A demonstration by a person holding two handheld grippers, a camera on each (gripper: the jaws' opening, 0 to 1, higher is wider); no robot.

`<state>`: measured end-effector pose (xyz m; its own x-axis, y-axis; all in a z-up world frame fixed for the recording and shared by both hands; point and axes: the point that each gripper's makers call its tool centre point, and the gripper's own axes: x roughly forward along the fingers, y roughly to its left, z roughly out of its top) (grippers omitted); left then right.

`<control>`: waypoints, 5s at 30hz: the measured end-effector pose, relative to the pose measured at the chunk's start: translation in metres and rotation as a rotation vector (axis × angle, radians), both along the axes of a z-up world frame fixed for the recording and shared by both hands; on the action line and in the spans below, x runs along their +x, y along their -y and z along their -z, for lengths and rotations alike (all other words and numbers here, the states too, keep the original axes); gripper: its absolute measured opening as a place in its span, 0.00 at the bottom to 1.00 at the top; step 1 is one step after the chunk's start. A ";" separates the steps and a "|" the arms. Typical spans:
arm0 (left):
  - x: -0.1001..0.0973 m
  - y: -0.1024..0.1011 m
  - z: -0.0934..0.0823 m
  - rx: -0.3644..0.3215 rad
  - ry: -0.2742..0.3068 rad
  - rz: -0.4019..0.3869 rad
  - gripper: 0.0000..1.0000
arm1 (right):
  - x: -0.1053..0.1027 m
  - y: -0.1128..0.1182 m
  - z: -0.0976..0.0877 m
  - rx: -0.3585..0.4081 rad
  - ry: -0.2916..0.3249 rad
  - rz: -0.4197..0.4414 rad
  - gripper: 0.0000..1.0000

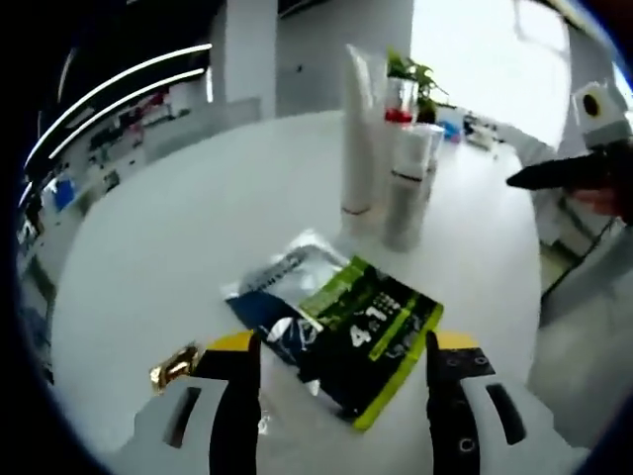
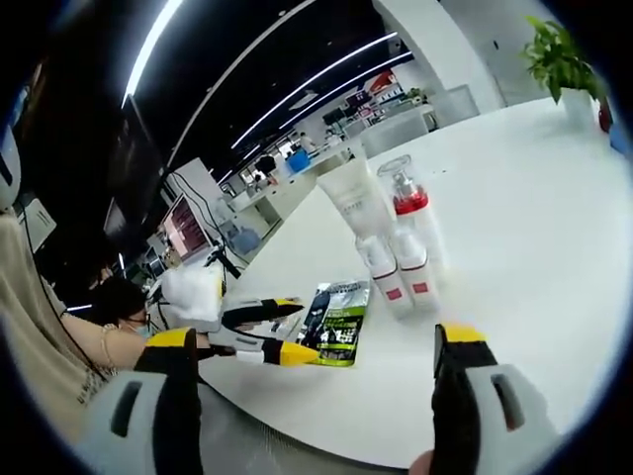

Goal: Arrange the skincare products in the storage area until every visible bottle or jar stands upright without overlapping.

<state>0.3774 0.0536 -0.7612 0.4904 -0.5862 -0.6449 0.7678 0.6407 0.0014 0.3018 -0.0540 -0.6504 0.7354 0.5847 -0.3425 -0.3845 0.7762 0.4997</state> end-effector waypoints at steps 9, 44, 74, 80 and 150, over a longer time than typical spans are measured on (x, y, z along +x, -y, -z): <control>0.002 0.011 0.019 0.038 -0.023 0.036 0.64 | 0.001 0.002 0.002 0.000 -0.006 0.010 0.99; -0.001 0.000 -0.034 -0.107 0.009 0.003 0.75 | 0.002 0.001 0.003 -0.028 0.004 0.002 0.99; -0.062 -0.109 -0.080 -0.149 0.000 -0.243 0.97 | -0.013 -0.011 -0.018 -0.052 0.091 -0.036 0.99; -0.071 -0.119 -0.090 -0.158 0.014 -0.271 0.97 | -0.017 -0.012 -0.021 -0.056 0.102 -0.043 0.99; -0.064 -0.105 -0.046 -0.017 -0.187 -0.384 0.77 | -0.035 -0.025 -0.018 -0.052 0.131 -0.115 1.00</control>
<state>0.3133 0.1589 -0.7156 0.5507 -0.3950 -0.7353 0.4598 0.8788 -0.1276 0.2665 -0.0289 -0.6321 0.7048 0.6519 -0.2799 -0.5318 0.7466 0.3996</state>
